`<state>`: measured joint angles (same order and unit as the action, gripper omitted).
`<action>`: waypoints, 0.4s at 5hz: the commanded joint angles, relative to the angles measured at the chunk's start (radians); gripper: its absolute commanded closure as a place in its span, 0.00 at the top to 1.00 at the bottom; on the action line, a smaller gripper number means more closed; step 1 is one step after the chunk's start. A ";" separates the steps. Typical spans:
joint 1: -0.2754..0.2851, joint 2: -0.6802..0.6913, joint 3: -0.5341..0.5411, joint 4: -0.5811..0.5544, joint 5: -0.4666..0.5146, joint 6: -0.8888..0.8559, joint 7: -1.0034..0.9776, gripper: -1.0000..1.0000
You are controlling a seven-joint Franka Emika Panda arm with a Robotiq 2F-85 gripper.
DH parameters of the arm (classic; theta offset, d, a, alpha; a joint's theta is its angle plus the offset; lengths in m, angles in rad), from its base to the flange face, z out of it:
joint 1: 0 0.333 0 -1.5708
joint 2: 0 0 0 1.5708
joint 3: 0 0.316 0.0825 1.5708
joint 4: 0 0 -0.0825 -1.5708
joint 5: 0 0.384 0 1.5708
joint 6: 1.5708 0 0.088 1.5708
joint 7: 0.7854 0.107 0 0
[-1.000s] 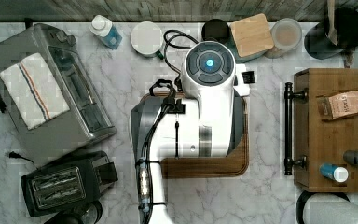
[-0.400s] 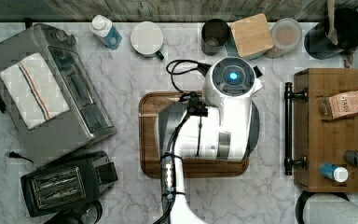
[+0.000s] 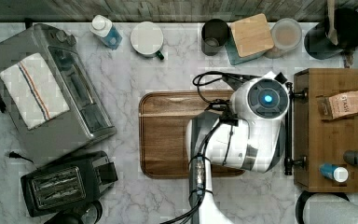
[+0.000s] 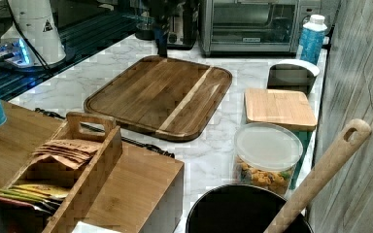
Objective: Open the drawer.
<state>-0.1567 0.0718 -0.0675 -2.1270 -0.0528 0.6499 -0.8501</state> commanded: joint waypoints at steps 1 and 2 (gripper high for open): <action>-0.088 -0.080 -0.093 -0.113 -0.093 0.164 -0.220 1.00; -0.093 -0.048 -0.114 -0.084 -0.122 0.175 -0.220 1.00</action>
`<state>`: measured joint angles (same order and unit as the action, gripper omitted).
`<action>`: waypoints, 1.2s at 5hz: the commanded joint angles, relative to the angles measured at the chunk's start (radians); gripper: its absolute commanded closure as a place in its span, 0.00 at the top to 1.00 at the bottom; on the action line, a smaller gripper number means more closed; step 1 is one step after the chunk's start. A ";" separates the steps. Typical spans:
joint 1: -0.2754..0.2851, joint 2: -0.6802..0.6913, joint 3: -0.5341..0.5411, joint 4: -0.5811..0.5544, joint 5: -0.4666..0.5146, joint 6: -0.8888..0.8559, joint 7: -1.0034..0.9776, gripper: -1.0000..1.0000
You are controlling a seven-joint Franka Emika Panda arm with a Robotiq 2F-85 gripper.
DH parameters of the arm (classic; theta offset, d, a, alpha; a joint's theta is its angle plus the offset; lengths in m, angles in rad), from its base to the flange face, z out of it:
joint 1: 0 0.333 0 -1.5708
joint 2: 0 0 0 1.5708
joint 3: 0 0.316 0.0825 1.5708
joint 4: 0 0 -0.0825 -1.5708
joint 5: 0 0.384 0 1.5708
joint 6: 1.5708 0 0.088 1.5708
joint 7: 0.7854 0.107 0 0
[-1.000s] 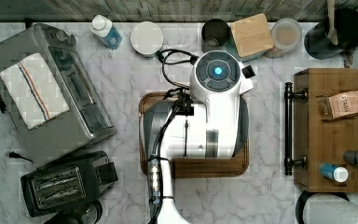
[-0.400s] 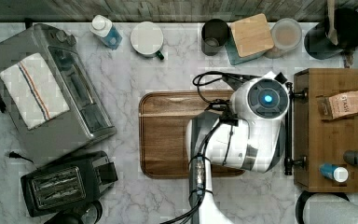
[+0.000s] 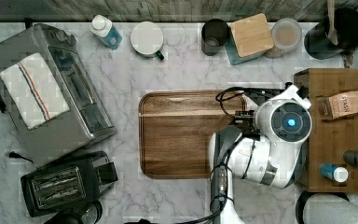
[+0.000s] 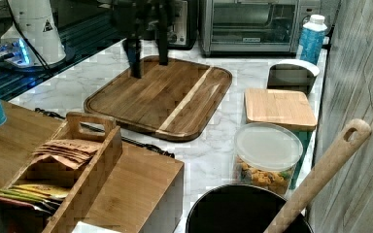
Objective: Open the drawer.
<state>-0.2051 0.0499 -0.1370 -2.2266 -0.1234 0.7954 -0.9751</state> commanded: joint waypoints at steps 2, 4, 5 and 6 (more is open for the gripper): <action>-0.077 0.010 -0.066 0.002 -0.019 0.125 -0.165 1.00; -0.073 0.042 -0.085 -0.016 -0.083 0.160 -0.083 1.00; -0.090 0.057 -0.092 -0.034 -0.114 0.219 -0.068 1.00; -0.114 0.094 -0.089 -0.049 -0.063 0.289 -0.118 1.00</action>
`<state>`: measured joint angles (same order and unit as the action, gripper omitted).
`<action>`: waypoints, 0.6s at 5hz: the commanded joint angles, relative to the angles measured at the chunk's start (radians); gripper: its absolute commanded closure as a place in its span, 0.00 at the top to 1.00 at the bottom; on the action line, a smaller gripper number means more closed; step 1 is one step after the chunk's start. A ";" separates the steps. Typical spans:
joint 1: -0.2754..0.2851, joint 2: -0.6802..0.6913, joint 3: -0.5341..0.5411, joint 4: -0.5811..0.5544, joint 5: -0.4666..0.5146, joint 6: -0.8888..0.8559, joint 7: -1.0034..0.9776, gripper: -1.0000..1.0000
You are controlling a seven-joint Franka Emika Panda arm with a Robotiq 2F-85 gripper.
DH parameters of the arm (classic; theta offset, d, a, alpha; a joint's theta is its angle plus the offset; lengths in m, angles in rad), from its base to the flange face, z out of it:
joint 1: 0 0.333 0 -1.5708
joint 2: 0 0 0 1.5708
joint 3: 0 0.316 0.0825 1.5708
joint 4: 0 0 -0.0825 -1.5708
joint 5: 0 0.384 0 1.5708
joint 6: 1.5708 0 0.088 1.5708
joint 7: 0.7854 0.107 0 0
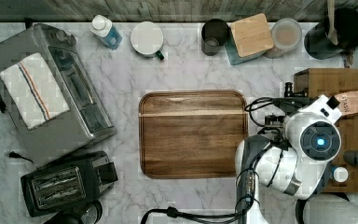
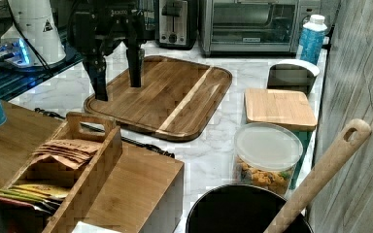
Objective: Open the drawer.
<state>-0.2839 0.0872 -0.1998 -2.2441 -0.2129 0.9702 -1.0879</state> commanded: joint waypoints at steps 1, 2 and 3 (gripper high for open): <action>0.045 0.097 -0.098 -0.023 0.114 0.100 -0.034 1.00; 0.003 0.122 -0.061 -0.031 0.144 0.122 -0.051 1.00; 0.001 0.144 -0.061 -0.032 0.165 0.135 -0.066 1.00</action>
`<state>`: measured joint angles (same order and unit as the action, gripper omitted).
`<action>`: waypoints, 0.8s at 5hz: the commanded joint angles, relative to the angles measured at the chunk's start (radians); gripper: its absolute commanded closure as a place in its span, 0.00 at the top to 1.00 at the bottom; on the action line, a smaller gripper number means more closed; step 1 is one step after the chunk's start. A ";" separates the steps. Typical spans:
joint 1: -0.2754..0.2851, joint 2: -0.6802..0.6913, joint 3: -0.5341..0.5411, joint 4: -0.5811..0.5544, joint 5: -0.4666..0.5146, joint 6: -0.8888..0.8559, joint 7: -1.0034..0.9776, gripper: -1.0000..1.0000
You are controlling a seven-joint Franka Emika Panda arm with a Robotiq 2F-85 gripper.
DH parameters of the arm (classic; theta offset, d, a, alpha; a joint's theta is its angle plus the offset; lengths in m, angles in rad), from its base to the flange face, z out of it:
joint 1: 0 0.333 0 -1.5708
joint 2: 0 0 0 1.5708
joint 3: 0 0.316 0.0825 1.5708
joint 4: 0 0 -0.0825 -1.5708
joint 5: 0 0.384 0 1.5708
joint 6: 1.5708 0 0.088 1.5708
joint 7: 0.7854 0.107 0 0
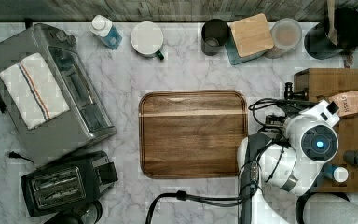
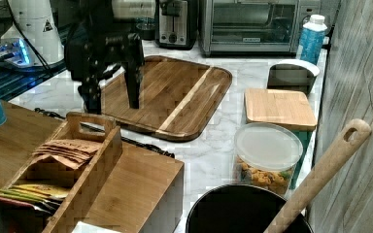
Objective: Open the drawer.
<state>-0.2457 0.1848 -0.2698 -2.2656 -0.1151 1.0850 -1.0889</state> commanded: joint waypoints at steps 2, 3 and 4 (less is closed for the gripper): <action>-0.046 0.071 0.038 -0.022 0.114 0.082 -0.103 1.00; -0.017 0.065 0.040 -0.030 0.109 0.089 -0.096 1.00; -0.038 0.054 0.083 -0.040 0.154 0.106 -0.173 1.00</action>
<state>-0.2886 0.2983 -0.2299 -2.2949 -0.0235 1.1729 -1.1641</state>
